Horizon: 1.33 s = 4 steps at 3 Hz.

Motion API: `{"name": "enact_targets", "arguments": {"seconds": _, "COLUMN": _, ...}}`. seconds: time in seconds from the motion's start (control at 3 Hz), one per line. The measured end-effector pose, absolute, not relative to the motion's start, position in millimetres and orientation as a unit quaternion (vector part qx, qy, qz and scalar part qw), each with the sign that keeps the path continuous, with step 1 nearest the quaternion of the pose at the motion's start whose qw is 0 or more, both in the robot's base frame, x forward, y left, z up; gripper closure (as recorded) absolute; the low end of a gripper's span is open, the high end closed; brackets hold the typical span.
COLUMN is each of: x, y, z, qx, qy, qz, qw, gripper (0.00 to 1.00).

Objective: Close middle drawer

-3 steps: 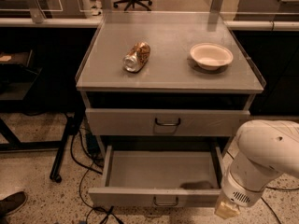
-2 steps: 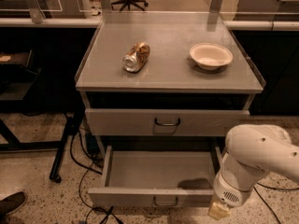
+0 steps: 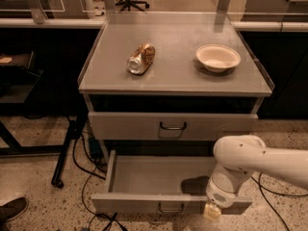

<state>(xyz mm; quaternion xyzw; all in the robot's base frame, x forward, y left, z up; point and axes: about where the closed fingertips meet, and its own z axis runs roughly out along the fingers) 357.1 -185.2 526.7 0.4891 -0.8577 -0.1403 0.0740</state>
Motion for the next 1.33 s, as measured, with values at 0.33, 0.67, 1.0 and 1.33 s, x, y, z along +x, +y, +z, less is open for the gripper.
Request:
{"name": "enact_targets", "arguments": {"seconds": 0.33, "x": 353.3, "y": -184.4, "z": 519.2, "qx": 0.487, "qy": -0.857, "qz": -0.147, "qw": 0.081, "gripper": 1.0}}
{"name": "enact_targets", "arguments": {"seconds": 0.67, "x": 349.8, "y": -183.8, "z": 513.6, "qx": 0.485, "qy": -0.857, "qz": -0.151, "qw": 0.083, "gripper": 1.0}}
{"name": "enact_targets", "arguments": {"seconds": 1.0, "x": 352.8, "y": -186.3, "z": 493.2, "qx": 0.467, "qy": -0.867, "qz": -0.147, "qw": 0.087, "gripper": 1.0}}
{"name": "enact_targets", "arguments": {"seconds": 1.33, "x": 371.0, "y": -187.4, "z": 448.8, "qx": 0.433, "qy": -0.886, "qz": -0.14, "qw": 0.09, "gripper": 1.0}}
